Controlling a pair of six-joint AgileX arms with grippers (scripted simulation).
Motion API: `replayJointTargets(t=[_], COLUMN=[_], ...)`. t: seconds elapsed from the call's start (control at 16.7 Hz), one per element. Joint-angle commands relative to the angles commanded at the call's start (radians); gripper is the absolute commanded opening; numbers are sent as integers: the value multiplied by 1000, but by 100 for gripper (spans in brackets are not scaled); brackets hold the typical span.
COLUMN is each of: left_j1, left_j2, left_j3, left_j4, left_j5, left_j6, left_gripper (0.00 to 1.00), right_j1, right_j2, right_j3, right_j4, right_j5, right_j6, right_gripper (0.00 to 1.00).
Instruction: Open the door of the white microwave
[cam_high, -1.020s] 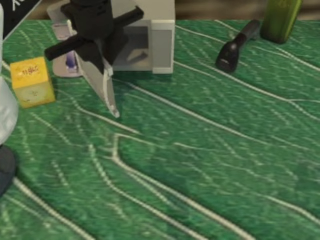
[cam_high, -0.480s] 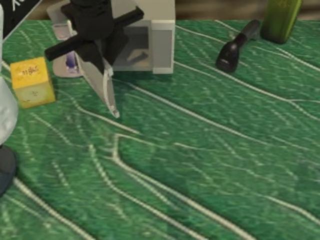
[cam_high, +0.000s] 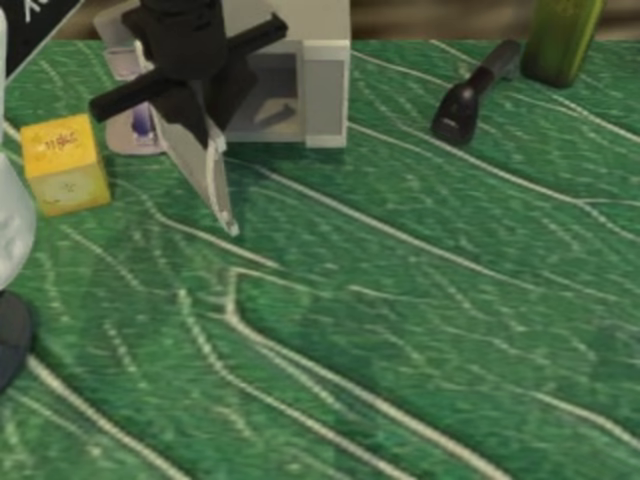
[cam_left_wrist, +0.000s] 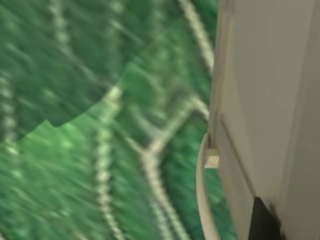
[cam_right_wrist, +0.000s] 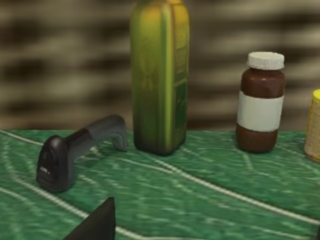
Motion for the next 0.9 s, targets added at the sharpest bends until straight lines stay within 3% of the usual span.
replayJointTargets(t=[0.42,0.9], left_j1=[-2,36], left_j2=[-8,-106], left_j3=[-2,-176], left_j4=[2,72], left_j5=[1,-1], left_j6=[0,46], left_gripper=[0,0], right_j1=[0,0], right_j2=[0,0], right_j3=[0,0], right_j4=[0,0], right_j5=[0,0], right_j6=[0,0], right_gripper=[100,100])
